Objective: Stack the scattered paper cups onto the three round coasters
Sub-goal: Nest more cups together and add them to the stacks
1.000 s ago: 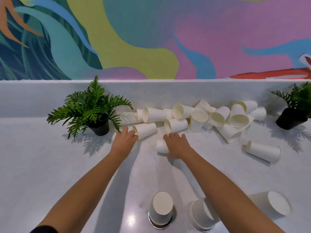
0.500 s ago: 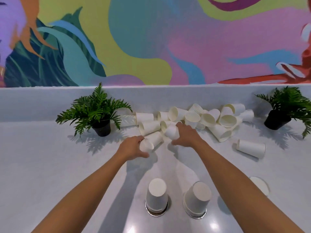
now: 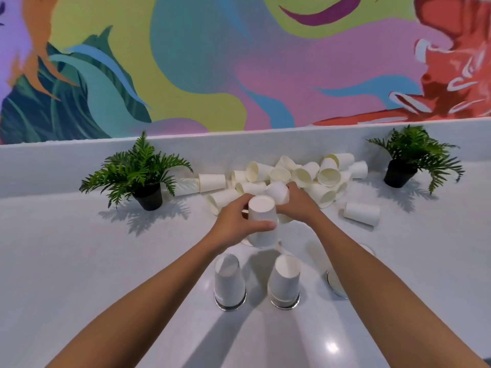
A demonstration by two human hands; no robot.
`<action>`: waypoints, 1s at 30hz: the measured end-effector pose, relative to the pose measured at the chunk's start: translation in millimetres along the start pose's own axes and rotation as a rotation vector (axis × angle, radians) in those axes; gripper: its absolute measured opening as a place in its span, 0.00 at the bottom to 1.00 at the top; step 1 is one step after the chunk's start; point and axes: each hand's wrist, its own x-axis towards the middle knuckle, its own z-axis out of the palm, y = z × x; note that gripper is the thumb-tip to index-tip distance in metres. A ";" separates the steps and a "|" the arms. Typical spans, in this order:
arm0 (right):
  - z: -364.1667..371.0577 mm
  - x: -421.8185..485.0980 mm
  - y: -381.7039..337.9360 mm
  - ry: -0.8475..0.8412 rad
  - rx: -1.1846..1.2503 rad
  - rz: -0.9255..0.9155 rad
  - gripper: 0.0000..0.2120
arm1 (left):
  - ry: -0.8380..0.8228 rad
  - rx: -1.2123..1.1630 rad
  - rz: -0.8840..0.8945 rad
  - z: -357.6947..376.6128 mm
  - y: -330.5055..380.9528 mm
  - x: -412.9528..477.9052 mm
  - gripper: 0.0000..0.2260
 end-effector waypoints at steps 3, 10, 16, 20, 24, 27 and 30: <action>-13.3 -9.8 12.3 0.047 0.132 0.068 0.36 | -0.100 -0.011 0.031 18.5 10.8 -17.6 0.26; -35.2 -33.8 31.5 0.091 0.399 0.128 0.40 | -0.186 0.105 0.032 55.0 -1.1 -41.3 0.25; -40.6 -53.2 37.9 0.096 0.441 0.100 0.42 | -0.198 0.242 -0.021 73.1 -16.8 -52.2 0.27; -40.3 -66.1 36.1 0.094 0.481 0.092 0.32 | -0.237 0.344 -0.069 76.4 -13.3 -54.1 0.36; -36.5 -88.5 25.5 0.016 0.542 0.039 0.40 | -0.306 0.329 -0.128 59.0 -4.3 -52.2 0.48; -28.9 -110.6 15.5 -0.053 0.531 -0.052 0.37 | -0.265 0.284 -0.150 39.0 2.0 -51.0 0.44; -17.9 -124.5 8.3 -0.104 0.449 -0.109 0.34 | -0.105 0.141 -0.133 26.7 11.5 -49.4 0.30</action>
